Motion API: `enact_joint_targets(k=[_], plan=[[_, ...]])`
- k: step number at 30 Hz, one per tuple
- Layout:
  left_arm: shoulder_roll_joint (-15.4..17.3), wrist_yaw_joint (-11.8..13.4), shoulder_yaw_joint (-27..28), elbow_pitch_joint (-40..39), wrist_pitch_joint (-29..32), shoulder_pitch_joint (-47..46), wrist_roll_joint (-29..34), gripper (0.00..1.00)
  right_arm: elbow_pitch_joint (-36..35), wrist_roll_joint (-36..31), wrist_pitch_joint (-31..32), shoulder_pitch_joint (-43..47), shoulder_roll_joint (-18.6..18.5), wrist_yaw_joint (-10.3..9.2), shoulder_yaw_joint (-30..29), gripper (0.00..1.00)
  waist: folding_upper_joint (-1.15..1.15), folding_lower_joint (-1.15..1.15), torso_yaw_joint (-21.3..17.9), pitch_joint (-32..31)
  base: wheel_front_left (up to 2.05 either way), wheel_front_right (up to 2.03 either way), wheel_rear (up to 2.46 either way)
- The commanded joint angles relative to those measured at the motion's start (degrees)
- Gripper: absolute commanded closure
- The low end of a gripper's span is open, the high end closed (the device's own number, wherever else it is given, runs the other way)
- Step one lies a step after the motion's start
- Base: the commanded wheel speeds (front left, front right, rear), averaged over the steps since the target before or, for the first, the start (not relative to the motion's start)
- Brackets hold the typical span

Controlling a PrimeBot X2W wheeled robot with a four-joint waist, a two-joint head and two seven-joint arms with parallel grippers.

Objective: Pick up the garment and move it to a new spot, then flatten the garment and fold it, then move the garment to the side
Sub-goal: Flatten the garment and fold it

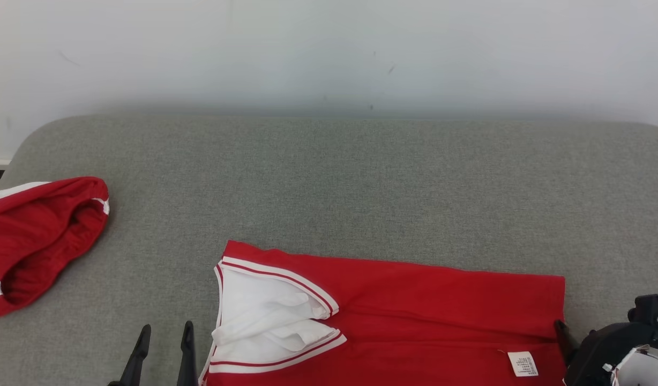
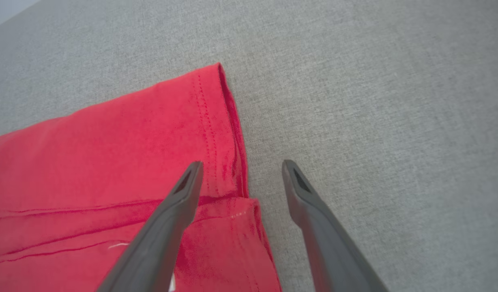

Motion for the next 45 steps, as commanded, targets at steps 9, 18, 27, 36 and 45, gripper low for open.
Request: enact_joint_targets(k=[9, 18, 27, 36, 45], plan=[[0.23, 0.22, 0.22, 0.67, -0.35, -1.71, -0.67, 0.00, 9.08, -0.54, 0.30, -1.78, 0.20, -0.09, 1.78, 0.00, 0.00, 0.00, 2.08, 1.98, 0.00, 0.00, 0.00], [-0.11, 0.05, 0.02, 1.33, -0.66, -1.90, -0.98, 0.00, 11.29, -0.45, -0.48, -2.16, 0.44, -0.09, 3.80, 1.00, 0.00, 0.00, 1.59, 1.83, 0.00, 0.00, 0.00], [0.32, -0.12, 0.61, 1.51, -0.76, -1.99, -0.99, 0.00, 7.23, -4.59, -5.09, -5.51, -0.13, -0.11, -3.34, 1.00, 0.00, 0.00, 0.31, 1.88, 0.00, 0.00, 0.00], [0.41, -0.45, 0.55, 1.59, -0.81, -1.85, -0.69, 0.00, 0.69, -8.55, -4.26, -4.99, -0.03, -0.10, -13.39, 1.00, 0.00, 0.00, 0.10, 1.39, 0.00, 0.00, 0.00], [0.24, -0.49, 0.91, 1.82, -0.83, -1.75, -0.91, 0.00, -5.56, -9.26, -2.01, -3.01, 0.01, -0.10, -18.17, 1.00, 0.00, 0.00, -0.42, 1.13, 0.00, 0.00, 0.00]])
